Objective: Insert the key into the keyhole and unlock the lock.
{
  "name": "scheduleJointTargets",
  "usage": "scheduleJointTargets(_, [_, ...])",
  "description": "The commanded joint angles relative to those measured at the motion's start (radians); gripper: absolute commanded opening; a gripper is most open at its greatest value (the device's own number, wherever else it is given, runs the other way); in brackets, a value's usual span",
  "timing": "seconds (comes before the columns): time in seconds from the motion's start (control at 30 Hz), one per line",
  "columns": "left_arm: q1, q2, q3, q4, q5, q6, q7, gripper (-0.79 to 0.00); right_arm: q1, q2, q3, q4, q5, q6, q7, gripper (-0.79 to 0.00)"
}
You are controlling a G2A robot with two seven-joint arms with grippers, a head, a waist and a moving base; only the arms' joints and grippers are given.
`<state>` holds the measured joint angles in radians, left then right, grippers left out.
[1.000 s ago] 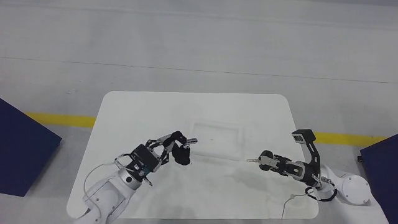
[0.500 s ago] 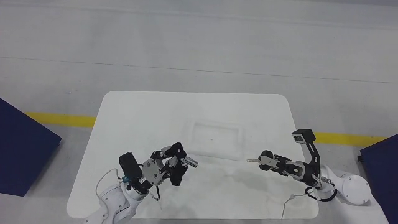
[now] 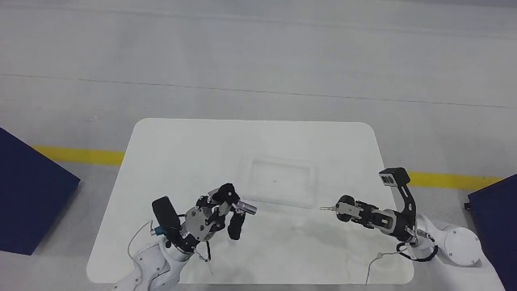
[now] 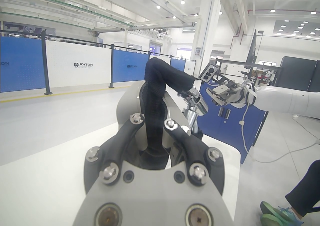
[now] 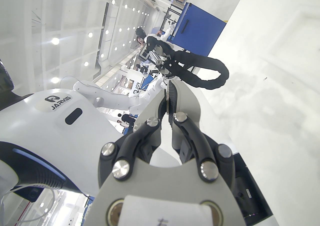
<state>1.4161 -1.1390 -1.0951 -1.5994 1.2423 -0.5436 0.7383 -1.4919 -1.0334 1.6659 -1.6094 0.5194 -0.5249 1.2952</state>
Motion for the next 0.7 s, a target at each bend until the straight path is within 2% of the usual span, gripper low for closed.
scheduleJointTargets(0.0, [0.01, -0.006, 0.014, -0.005, -0.105, -0.034, -0.005, -0.785, 0.0, 0.0, 0.0, 0.0, 0.0, 0.0, 0.0, -0.785])
scheduleJointTargets(0.2, [0.022, -0.024, 0.061, 0.005, -0.285, -0.082, -0.018, -0.785, 0.0, 0.0, 0.0, 0.0, 0.0, 0.0, 0.0, -0.785])
scheduleJointTargets(0.4, [0.024, -0.047, 0.108, 0.018, -0.416, -0.085, 0.001, -0.785, 0.0, 0.0, 0.0, 0.0, 0.0, 0.0, 0.0, -0.785])
scheduleJointTargets(0.67, [0.009, -0.065, 0.128, 0.028, -0.435, -0.063, 0.036, -0.785, 0.0, 0.0, 0.0, 0.0, 0.0, 0.0, 0.0, -0.785])
